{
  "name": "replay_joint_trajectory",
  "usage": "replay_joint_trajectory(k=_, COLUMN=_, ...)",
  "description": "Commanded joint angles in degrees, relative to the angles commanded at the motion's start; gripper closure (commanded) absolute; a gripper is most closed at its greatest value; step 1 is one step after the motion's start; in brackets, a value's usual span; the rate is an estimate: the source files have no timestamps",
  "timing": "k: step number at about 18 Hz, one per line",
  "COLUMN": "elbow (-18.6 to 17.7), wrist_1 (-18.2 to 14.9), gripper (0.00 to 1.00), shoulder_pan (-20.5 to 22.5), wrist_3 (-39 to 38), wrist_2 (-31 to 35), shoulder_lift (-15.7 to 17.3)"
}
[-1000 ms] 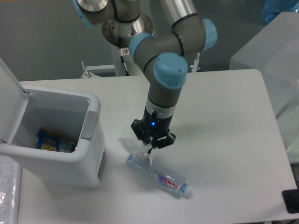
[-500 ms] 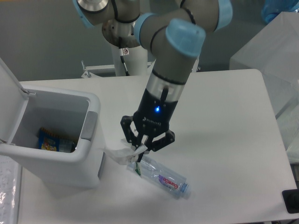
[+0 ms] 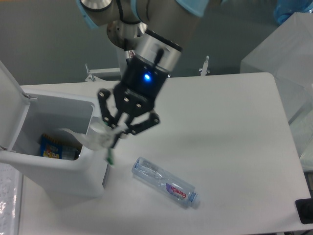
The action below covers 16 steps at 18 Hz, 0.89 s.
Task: Place the trash in the trash can
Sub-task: 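Carry the paper over the white bin and open the gripper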
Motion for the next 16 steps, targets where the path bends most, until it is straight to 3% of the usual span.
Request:
replay_joint_trajectory(k=1, elbow=-1.3, wrist_1=0.3, gripper=0.82, shoulder_pan=-0.6, wrist_3=0.2, wrist_2=0.3, shoulder_lift=0.7)
replay_joint_trajectory(k=3, elbow=-3.5, wrist_1=0.9, gripper=0.25, shoulder_pan=-0.9, wrist_3=1.0, wrist_2=0.4, shoulder_lift=1.2)
replay_joint_trajectory(k=4, elbow=-4.6, wrist_1=0.9, gripper=0.09, shoulder_pan=-1.5, wrist_3=1.5, wrist_2=0.4, shoulder_lift=1.7)
replay_joint_trajectory(k=5, elbow=-5.5, wrist_1=0.9, gripper=0.00, shoulder_pan=-1.8, wrist_3=1.8, wrist_2=0.5, shoulder_lift=2.4)
replay_joint_trajectory(k=8, elbow=-6.7, wrist_1=0.9, gripper=0.00, shoulder_pan=-1.9, wrist_3=2.5, wrist_2=0.5, shoulder_lift=2.9)
replay_joint_trajectory(k=16, elbow=-5.3, wrist_1=0.8, gripper=0.00, shoulder_pan=-1.0, wrist_3=2.4, wrist_2=0.5, shoulder_lift=2.4)
